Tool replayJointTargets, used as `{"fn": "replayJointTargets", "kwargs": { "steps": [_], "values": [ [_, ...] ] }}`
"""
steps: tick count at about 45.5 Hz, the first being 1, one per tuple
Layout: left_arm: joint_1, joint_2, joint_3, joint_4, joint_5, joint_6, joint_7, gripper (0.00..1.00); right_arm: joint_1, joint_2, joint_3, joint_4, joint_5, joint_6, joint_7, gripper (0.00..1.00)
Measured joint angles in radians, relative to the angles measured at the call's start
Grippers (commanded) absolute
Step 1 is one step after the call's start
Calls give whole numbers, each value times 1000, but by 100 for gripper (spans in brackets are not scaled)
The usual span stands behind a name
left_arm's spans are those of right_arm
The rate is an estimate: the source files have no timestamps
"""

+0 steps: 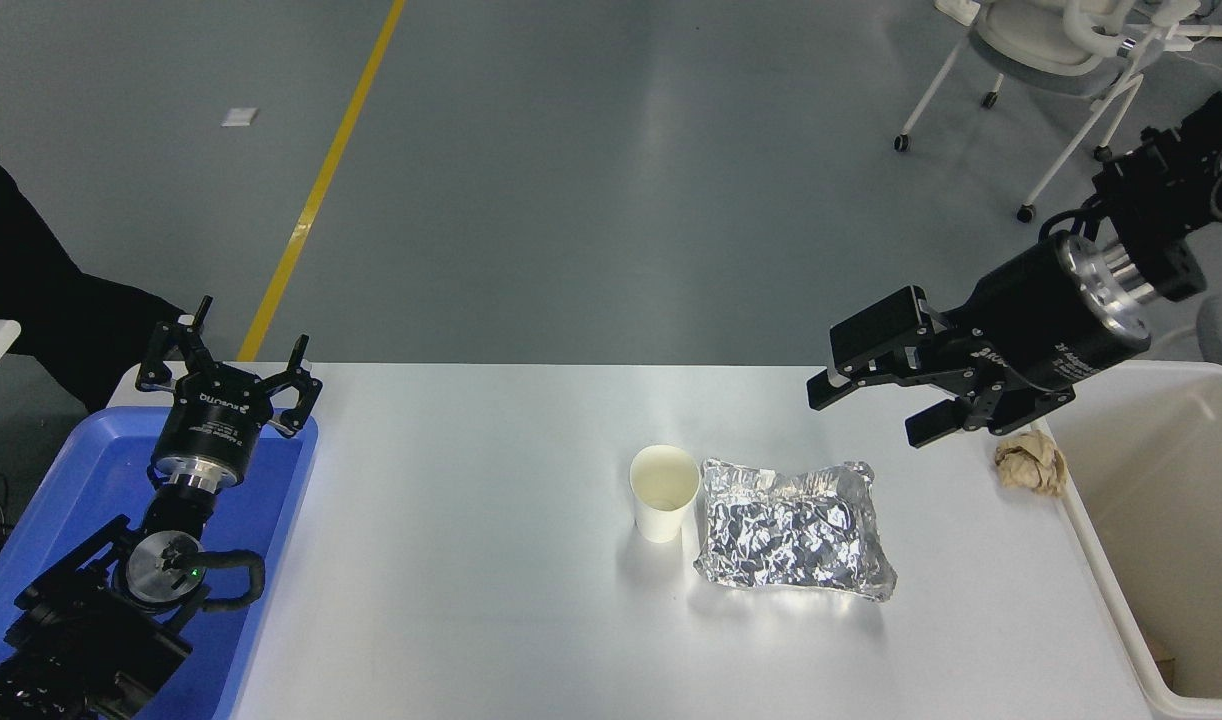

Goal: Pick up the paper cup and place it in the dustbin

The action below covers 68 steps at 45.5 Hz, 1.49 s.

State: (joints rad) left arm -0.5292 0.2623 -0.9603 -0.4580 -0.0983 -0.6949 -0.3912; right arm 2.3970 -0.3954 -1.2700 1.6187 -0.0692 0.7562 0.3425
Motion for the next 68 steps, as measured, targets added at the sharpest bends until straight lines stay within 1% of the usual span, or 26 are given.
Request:
{"fn": "replayJointTargets", "kwargs": {
  "steps": [7, 11, 17, 26, 34, 42, 58, 68],
  "values": [
    [0, 0, 0, 1, 0, 0, 0, 100, 16, 88, -47, -9, 19, 14, -6, 100],
    [0, 0, 0, 1, 0, 0, 0, 100, 22, 140, -86, -12, 3, 20, -10, 100],
    [0, 0, -1, 1, 0, 1, 0, 100, 26, 189, -122, -13, -29, 24, -13, 100],
    [0, 0, -1, 1, 0, 1, 0, 100, 27, 228, -150, -13, -76, 27, -14, 100],
    [0, 0, -1, 1, 0, 1, 0, 100, 23, 237, -160, -14, -101, 28, -15, 100],
    [0, 0, -1, 1, 0, 1, 0, 100, 0, 196, -157, -33, -163, 21, -15, 100],
    [0, 0, 0, 1, 0, 2, 0, 100, -152, 40, -163, -195, -359, -115, -16, 100],
    [0, 0, 0, 0, 0, 1, 0, 100, -232, -8, -127, -265, -400, -157, -15, 100]
  ]
}}
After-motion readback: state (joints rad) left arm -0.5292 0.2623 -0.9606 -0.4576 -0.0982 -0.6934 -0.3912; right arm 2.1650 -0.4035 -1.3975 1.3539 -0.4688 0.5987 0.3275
